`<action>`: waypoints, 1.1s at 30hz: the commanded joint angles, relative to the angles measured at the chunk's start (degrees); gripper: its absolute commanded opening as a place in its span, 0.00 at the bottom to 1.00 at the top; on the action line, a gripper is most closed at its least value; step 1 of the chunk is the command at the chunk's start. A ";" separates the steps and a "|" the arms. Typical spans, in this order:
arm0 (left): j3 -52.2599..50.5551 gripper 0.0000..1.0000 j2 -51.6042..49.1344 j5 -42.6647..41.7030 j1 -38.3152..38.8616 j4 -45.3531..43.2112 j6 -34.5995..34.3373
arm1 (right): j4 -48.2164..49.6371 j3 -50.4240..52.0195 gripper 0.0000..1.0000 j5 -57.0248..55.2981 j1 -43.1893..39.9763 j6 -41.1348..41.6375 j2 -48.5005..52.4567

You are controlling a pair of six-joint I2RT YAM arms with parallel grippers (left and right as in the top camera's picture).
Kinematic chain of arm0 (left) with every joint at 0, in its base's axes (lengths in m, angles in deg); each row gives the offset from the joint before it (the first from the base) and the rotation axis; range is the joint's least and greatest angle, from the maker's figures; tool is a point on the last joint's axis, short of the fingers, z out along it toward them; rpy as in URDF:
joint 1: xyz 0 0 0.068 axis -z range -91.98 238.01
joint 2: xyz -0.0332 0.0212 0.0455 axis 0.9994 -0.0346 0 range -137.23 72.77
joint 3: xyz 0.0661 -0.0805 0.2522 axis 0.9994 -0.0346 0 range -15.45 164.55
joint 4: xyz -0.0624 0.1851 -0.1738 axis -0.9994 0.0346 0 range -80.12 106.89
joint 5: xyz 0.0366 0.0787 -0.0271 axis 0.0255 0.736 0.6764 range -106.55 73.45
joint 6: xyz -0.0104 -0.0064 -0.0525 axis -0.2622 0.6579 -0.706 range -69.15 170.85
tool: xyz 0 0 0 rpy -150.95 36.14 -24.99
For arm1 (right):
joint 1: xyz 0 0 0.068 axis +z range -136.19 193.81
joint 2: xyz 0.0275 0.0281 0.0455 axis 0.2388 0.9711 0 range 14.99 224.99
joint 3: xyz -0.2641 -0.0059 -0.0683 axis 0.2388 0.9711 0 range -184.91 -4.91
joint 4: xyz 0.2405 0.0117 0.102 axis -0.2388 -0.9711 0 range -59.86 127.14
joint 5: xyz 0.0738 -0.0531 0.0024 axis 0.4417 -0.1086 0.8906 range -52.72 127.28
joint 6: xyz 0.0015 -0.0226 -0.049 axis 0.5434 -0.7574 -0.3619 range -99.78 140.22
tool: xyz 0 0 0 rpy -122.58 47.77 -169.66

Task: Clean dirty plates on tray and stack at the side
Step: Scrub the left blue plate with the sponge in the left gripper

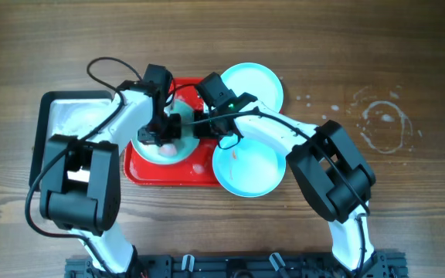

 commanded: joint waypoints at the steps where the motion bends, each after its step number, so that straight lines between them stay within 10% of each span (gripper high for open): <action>1: -0.90 0.04 -2.67 22.45 -0.79 -5.90 -6.23 | -0.44 -0.63 0.04 2.14 0.87 -0.52 1.49; 8: -0.90 0.04 -2.80 26.93 -0.76 -4.83 -13.68 | -0.46 -0.63 0.04 2.12 0.87 -0.55 1.49; 21: -0.90 0.04 -2.80 -8.85 -0.79 12.48 6.43 | -0.02 -0.63 0.04 2.58 0.87 -0.50 1.49; 27: -0.90 0.04 -2.80 -7.74 -0.81 11.23 8.98 | -0.04 -0.63 0.04 2.58 0.87 -0.50 1.49; 33: -2.54 0.04 -2.80 17.27 -0.81 1.86 -11.69 | -0.07 -0.63 0.04 2.56 0.87 -0.50 1.49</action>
